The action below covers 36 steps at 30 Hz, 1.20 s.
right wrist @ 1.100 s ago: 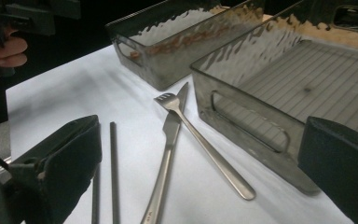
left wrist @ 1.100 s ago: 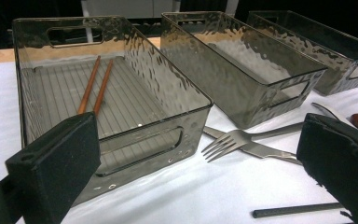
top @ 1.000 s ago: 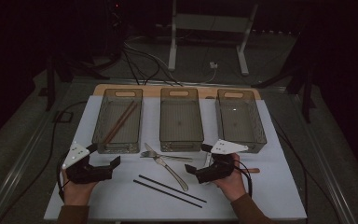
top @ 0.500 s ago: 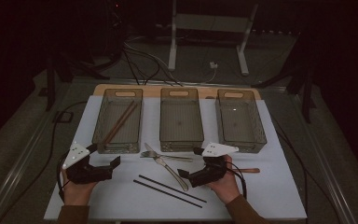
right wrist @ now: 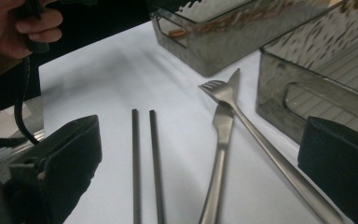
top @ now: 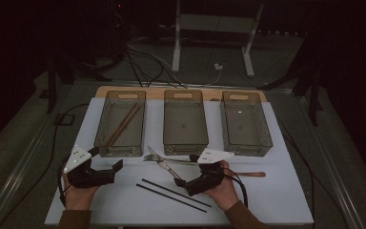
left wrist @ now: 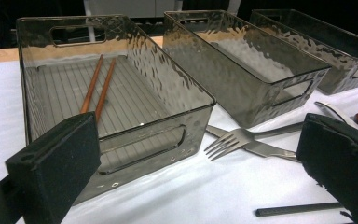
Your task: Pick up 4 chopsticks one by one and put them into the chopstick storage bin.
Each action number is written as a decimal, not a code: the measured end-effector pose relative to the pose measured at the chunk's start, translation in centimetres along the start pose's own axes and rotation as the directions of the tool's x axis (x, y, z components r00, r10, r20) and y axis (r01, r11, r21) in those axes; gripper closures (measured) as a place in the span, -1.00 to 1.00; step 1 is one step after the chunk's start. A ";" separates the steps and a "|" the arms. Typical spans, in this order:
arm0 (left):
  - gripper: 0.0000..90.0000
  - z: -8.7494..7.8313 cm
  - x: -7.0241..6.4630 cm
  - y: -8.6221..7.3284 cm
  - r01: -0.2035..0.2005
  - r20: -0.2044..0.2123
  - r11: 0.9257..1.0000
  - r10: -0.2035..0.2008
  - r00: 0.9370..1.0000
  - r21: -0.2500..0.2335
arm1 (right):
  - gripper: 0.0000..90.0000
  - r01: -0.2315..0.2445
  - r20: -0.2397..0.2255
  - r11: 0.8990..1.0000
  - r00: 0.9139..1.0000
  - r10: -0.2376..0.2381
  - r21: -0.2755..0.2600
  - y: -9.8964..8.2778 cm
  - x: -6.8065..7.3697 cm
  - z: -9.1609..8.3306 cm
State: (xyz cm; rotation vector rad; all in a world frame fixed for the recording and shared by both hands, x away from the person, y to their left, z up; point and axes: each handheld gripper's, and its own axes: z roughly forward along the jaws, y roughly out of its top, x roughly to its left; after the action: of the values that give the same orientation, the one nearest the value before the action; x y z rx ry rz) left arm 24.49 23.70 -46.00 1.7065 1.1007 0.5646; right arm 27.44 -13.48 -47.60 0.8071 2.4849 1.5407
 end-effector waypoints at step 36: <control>-0.98 -0.1 0.1 -0.1 0.001 -0.004 1.000 -0.001 1.000 0.005 | 0.29 0.179 -0.122 0.956 0.981 -0.153 0.234 -1.3 3.6 3.8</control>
State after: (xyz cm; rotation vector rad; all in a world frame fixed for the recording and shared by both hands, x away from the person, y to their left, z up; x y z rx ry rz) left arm 24.46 23.83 -46.07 1.7096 1.1058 0.5654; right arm 25.23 -9.13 -49.85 0.5403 2.7745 1.2692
